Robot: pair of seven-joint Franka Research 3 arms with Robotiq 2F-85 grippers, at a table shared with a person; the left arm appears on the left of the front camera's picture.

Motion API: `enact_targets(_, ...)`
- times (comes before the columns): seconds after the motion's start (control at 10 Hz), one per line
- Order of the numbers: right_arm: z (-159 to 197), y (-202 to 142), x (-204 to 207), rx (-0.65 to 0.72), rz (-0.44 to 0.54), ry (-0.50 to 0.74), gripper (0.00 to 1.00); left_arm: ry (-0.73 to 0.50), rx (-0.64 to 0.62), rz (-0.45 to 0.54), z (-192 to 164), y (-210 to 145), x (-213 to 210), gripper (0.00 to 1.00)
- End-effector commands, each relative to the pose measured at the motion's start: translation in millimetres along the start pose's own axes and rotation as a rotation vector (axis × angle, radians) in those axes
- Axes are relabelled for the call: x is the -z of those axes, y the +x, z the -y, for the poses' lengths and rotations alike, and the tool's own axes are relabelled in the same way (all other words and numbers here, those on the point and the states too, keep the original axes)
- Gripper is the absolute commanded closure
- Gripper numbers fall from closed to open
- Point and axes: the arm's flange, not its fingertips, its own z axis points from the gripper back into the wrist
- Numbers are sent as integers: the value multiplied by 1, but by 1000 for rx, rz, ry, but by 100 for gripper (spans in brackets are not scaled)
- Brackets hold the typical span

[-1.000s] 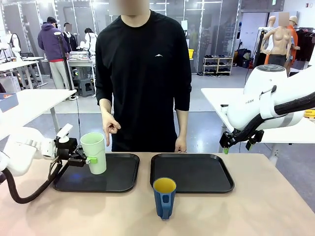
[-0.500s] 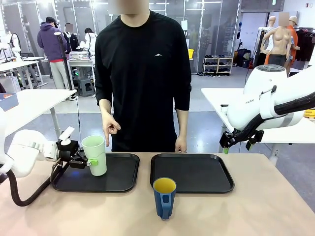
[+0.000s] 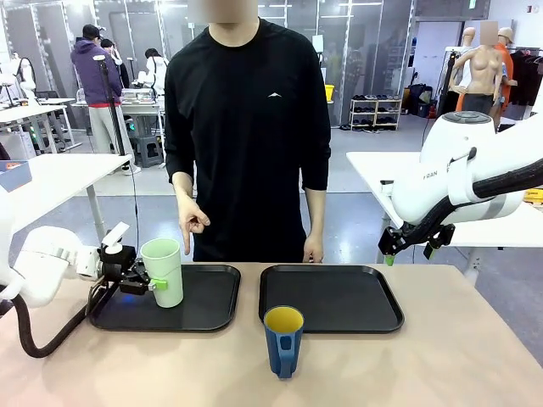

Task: Sort and store the cups by type.
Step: Place the picked Reusable plastic cup into the Flat Tray indicated by the person.

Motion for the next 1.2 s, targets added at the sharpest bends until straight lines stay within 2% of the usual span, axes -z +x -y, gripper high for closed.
enact_targets(0.0, 0, 0, -1, 0, 1, 0, 0, -8, -11, 3, -5, -5, -3, 15)
enact_targets(0.1, 0, 0, -1, 0, 1, 0, 0, -20, -12, 6, -5, -8, -4, 15)
enact_targets(0.3, 0, 0, -1, 0, 1, 0, 0, -28, -25, 11, -4, -12, -4, 0)
enact_targets(0.7, 0, 0, -1, 0, 1, 0, 0, -16, -25, -6, 0, -14, -9, 0)
enact_targets(1.1, 0, 0, -1, 0, 1, 0, 0, 71, -23, -37, 11, -14, -25, 0)
